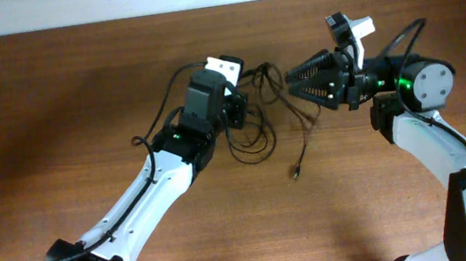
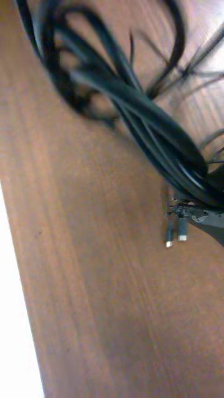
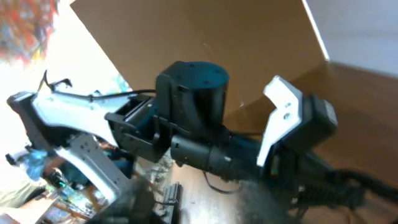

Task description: Untangle cables

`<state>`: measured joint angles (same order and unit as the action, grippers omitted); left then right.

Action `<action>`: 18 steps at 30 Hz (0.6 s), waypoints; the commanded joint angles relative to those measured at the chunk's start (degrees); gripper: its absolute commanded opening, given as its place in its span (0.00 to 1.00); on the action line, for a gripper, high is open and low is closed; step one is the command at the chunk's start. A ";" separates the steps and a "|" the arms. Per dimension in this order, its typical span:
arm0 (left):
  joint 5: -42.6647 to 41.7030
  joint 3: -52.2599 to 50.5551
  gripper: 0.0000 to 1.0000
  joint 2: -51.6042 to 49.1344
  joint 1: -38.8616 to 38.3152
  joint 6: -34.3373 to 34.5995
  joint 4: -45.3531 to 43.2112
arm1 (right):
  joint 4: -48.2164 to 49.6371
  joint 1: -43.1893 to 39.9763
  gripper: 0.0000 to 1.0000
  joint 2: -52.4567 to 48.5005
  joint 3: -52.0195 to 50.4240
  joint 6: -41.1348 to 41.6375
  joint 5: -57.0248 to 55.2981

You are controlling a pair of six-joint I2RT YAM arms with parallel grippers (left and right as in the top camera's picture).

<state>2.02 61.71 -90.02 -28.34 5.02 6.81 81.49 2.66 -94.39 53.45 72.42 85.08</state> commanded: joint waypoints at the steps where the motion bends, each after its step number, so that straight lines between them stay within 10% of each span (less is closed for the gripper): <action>1: 1.25 -0.04 0.00 -0.13 0.39 -6.86 -4.31 | -5.01 -0.04 0.86 0.92 0.85 0.07 -0.46; 10: -6.64 -0.04 0.00 0.50 0.33 -28.81 -8.15 | -24.13 -0.15 0.99 0.72 0.85 -3.50 -13.33; 18: -7.02 -0.04 0.00 0.61 0.26 -34.60 -12.81 | -46.80 -0.13 0.99 0.70 0.85 -8.74 -21.55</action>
<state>-3.73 61.67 -90.02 -28.25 -23.86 -5.41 34.68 2.66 -94.13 53.98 65.58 65.95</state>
